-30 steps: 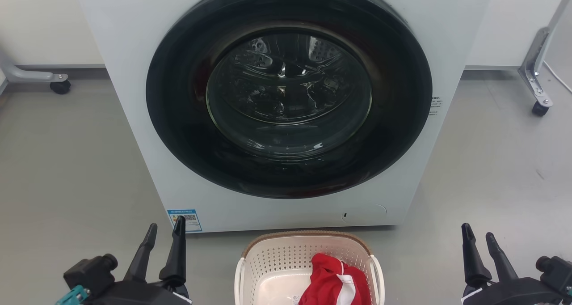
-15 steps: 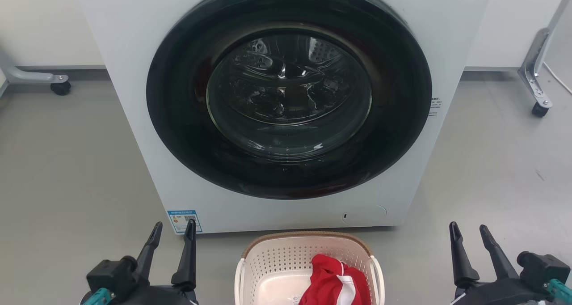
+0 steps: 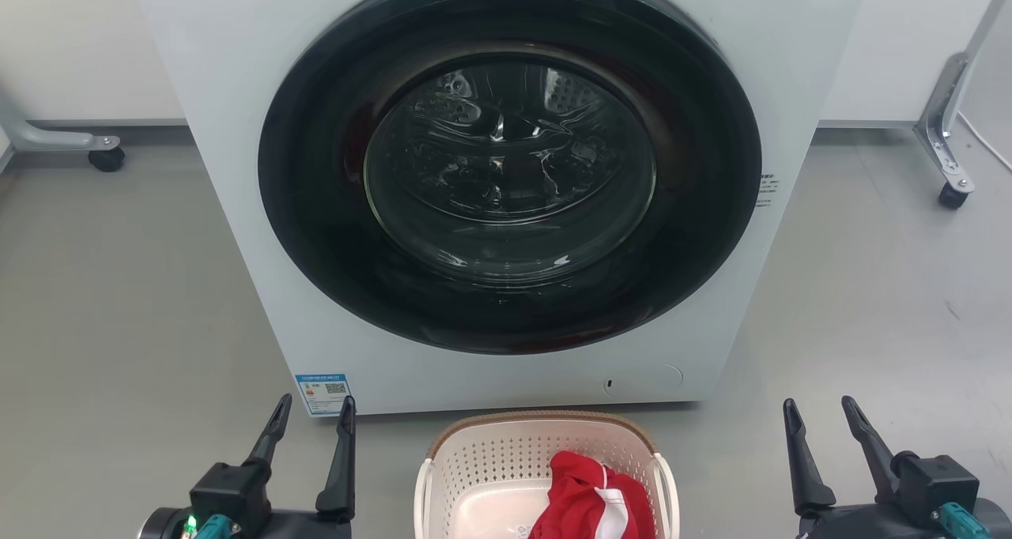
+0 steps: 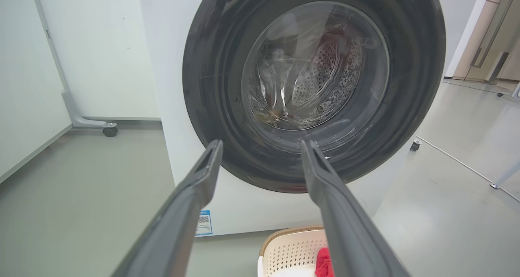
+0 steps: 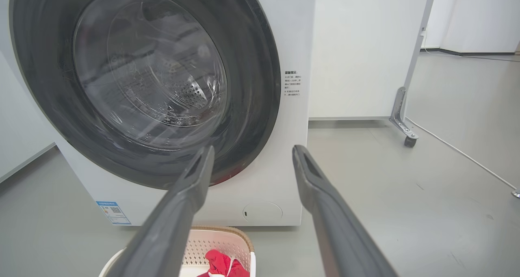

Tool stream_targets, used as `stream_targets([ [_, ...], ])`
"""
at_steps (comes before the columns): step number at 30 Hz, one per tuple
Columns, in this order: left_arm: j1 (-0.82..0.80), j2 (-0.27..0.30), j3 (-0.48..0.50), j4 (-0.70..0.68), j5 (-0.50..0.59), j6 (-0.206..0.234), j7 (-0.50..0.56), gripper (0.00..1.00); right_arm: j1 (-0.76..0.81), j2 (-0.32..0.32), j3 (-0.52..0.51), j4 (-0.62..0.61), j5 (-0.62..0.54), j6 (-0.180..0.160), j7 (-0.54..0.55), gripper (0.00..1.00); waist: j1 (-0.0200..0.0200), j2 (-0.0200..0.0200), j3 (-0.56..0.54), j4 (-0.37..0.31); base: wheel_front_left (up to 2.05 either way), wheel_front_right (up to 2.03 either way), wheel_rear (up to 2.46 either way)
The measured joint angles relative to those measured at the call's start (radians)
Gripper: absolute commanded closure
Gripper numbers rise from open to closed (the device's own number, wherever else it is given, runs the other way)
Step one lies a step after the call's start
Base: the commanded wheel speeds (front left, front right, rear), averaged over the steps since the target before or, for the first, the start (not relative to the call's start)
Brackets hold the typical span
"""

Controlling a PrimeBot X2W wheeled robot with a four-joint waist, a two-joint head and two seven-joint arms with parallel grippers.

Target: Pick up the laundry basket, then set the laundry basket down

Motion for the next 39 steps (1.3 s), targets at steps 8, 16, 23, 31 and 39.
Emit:
stream_targets([
  [8,0.0,-0.003,-0.003,0.017,0.05,0.016,0.024,0.0,-0.001,-0.003,0.001,0.015,-0.048,-0.002,-0.01,0.0,0.0,0.0,-0.003,-0.001,0.0,0.0,0.0],
  [16,0.0,-0.007,0.013,0.03,0.05,0.016,0.058,0.0,-0.001,-0.001,-0.004,0.029,-0.046,-0.002,-0.01,0.0,0.0,0.0,-0.005,0.001,0.0,0.0,0.0],
  [23,0.0,-0.009,0.017,0.033,0.05,0.023,0.076,0.0,-0.001,0.003,-0.006,0.034,-0.042,-0.002,-0.01,0.0,0.0,0.0,-0.006,0.002,0.0,0.0,0.0],
  [31,0.0,-0.011,0.02,0.032,0.05,0.023,0.092,0.0,-0.001,0.007,-0.009,0.041,-0.042,0.003,-0.01,0.0,0.0,0.0,-0.006,0.002,0.0,0.0,0.0],
  [39,0.0,-0.013,0.024,0.029,0.051,0.024,0.101,0.0,-0.001,0.01,-0.012,0.046,-0.042,0.006,-0.01,0.0,0.0,0.0001,-0.003,0.001,0.0,0.0,0.0],
])
